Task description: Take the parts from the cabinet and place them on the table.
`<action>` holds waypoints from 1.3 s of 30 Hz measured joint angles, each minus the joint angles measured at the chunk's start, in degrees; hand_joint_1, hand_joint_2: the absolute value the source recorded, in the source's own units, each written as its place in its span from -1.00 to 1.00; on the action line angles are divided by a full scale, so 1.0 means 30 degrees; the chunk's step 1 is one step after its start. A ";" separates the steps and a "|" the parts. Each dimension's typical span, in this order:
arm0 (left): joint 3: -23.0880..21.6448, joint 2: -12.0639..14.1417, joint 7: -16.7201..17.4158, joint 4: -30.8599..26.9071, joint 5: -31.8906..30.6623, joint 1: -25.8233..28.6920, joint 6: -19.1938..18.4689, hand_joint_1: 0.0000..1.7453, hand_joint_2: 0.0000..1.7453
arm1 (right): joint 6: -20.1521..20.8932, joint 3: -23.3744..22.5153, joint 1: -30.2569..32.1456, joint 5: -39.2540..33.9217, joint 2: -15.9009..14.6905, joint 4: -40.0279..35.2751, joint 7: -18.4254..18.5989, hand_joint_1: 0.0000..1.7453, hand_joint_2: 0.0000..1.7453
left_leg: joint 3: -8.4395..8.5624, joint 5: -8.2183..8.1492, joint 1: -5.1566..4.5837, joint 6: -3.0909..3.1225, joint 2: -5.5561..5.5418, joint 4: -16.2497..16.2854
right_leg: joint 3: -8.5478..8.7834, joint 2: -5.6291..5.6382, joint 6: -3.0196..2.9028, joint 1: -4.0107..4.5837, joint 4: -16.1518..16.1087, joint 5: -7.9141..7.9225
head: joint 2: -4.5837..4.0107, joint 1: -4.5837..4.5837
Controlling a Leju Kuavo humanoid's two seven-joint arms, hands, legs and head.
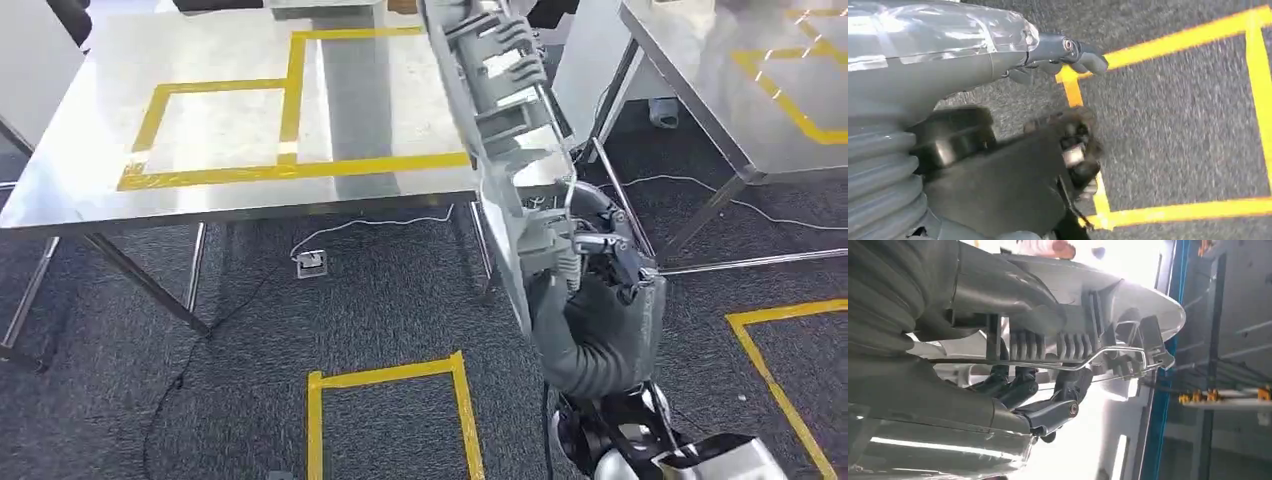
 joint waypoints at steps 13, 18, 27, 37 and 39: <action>0.0000 0.0000 -0.0095 0.0007 0.0029 -0.0018 0.0007 -1.00 1.00 | -0.0015 0.0000 0.0016 -0.0007 -0.0007 0.0000 0.0000 1.00 1.00 | 0.0020 0.0169 -0.0450 0.1161 -0.3617 -0.0038 | -0.0827 0.2671 -0.0840 0.0352 0.1588 0.0090 | 0.0000 0.0963; 0.0000 -0.0146 -0.0233 -0.0015 0.0044 0.0018 0.0036 -1.00 1.00 | -0.0007 -0.0007 -0.0036 -0.0015 -0.0022 -0.0007 0.0000 1.00 1.00 | -0.0304 0.0581 -0.0082 0.0642 -0.4720 -0.0243 | -0.0397 0.3240 -0.1227 0.0563 0.0335 0.0404 | 0.0000 0.1021; 0.0000 -0.0036 0.0414 0.0007 0.0182 0.0016 0.0123 -1.00 1.00 | -0.0138 0.0029 0.0479 -0.0588 0.0007 -0.0124 -0.0326 1.00 1.00 | -0.1280 -0.0328 0.0283 -0.0309 -0.1927 0.2449 | 0.0180 0.1287 -0.0583 -0.0037 -0.0501 0.0238 | 0.0000 0.0577; 0.0007 -0.0204 0.0758 0.0007 0.0503 0.0052 0.0204 -1.00 1.00 | -0.0001 -0.0014 0.0551 -0.1144 0.0000 -0.0219 -0.0882 1.00 1.00 | 0.0105 -0.0287 0.0129 0.0467 -0.1711 0.0112 | 0.0091 0.1291 -0.1141 -0.0011 -0.0035 -0.0133 | 0.0000 0.0926; 0.0007 -0.0211 0.0758 0.0007 0.0503 0.0050 0.0204 -1.00 1.00 | 0.0014 -0.0007 0.0588 -0.1151 0.0000 -0.0226 -0.0918 1.00 1.00 | 0.0107 -0.0309 0.0087 0.0573 -0.1735 0.0112 | 0.0129 0.1293 -0.1152 -0.0020 -0.0093 -0.0102 | 0.0000 0.0955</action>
